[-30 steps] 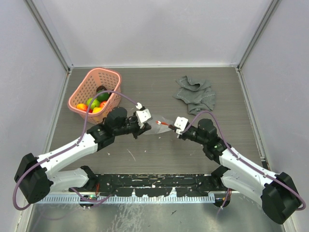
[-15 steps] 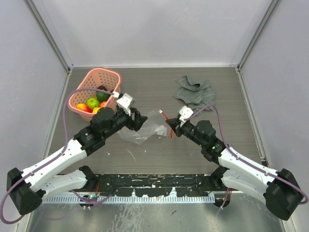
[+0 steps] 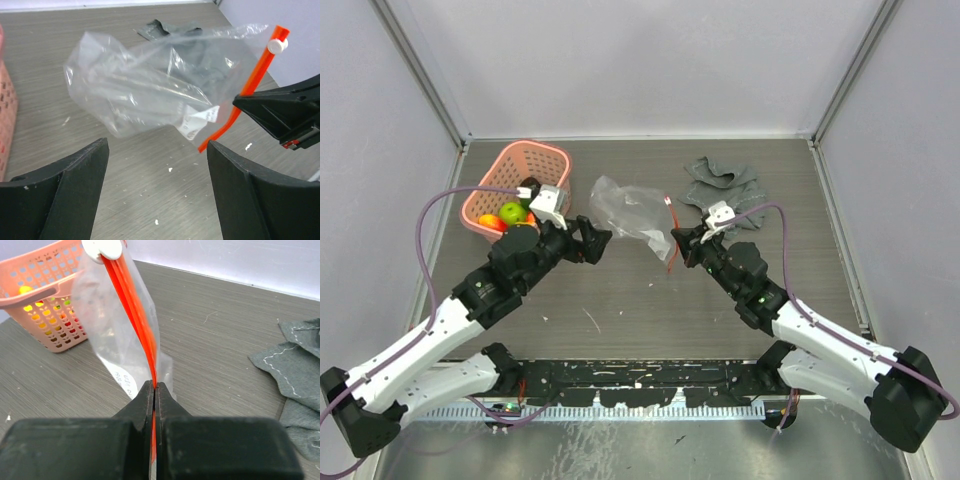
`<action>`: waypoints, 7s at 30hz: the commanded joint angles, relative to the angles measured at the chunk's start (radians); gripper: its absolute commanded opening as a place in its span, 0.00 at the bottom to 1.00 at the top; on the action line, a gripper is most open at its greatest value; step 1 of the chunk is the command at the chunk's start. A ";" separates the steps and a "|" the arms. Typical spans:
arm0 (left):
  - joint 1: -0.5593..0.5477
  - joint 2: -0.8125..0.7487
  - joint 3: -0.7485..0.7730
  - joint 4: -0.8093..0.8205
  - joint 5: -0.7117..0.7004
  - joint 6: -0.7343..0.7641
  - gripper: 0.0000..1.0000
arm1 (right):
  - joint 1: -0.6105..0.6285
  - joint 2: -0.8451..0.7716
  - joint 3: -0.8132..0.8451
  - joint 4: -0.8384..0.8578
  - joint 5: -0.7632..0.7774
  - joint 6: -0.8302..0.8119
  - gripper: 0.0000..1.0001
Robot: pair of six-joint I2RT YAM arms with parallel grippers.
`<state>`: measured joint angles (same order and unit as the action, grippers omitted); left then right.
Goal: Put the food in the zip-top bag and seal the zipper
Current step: Open the zipper of the food storage bag.
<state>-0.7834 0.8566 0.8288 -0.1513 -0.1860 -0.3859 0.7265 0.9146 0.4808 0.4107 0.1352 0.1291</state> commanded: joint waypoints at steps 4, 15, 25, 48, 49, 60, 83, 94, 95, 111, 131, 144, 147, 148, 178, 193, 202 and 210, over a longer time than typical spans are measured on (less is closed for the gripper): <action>0.001 0.132 -0.009 0.167 0.157 -0.211 0.87 | 0.061 0.054 0.061 0.065 0.054 0.107 0.00; -0.003 0.293 -0.106 0.410 0.148 -0.366 0.87 | 0.123 0.094 0.020 0.172 0.021 0.170 0.00; -0.003 0.335 -0.164 0.539 0.139 -0.412 0.77 | 0.129 0.130 -0.028 0.257 -0.070 0.237 0.00; 0.019 0.289 -0.194 0.529 0.188 -0.389 0.00 | 0.131 0.027 -0.099 0.165 0.029 0.149 0.16; 0.020 0.287 -0.194 0.526 0.193 -0.389 0.00 | 0.132 0.022 -0.102 0.162 0.028 0.141 0.18; 0.029 0.288 -0.177 0.519 0.262 -0.392 0.00 | 0.131 0.009 -0.135 0.154 0.060 0.079 0.23; 0.030 0.355 -0.153 0.550 0.373 -0.426 0.00 | 0.131 0.134 -0.166 0.370 0.039 0.121 0.33; 0.029 0.309 -0.151 0.468 0.286 -0.410 0.08 | 0.131 0.078 -0.160 0.310 0.136 0.132 0.00; 0.027 0.303 -0.149 0.455 0.274 -0.406 0.11 | 0.131 0.072 -0.152 0.281 0.141 0.139 0.00; -0.176 0.135 -0.127 0.325 -0.096 -0.235 0.45 | 0.199 0.070 0.077 -0.167 0.413 0.307 0.00; -0.259 0.361 -0.096 0.418 -0.273 -0.182 0.59 | 0.316 0.221 0.197 -0.217 0.451 0.417 0.00; -0.257 0.451 -0.069 0.387 -0.341 -0.182 0.50 | 0.322 0.190 0.181 -0.203 0.428 0.395 0.00; -0.257 0.473 -0.076 0.393 -0.319 -0.210 0.50 | 0.322 0.179 0.174 -0.191 0.426 0.390 0.00; -0.257 0.485 -0.079 0.404 -0.307 -0.217 0.50 | 0.322 0.178 0.173 -0.187 0.419 0.387 0.00; -0.216 0.265 -0.099 0.236 -0.216 -0.211 0.00 | 0.321 0.094 0.245 -0.475 0.699 0.290 0.09; -0.215 0.246 -0.144 0.385 -0.125 -0.377 0.00 | 0.322 0.237 0.191 -0.189 0.477 0.392 0.52; -0.216 0.219 -0.166 0.438 -0.160 -0.396 0.00 | 0.321 0.262 0.159 -0.155 0.382 0.382 0.51; -0.215 0.156 -0.168 0.354 -0.165 -0.385 0.00 | 0.321 0.234 0.184 -0.291 0.538 0.324 0.29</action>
<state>-0.9993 1.0641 0.6502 0.1898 -0.3260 -0.7750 1.0435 1.1843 0.6353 0.1703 0.5621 0.4896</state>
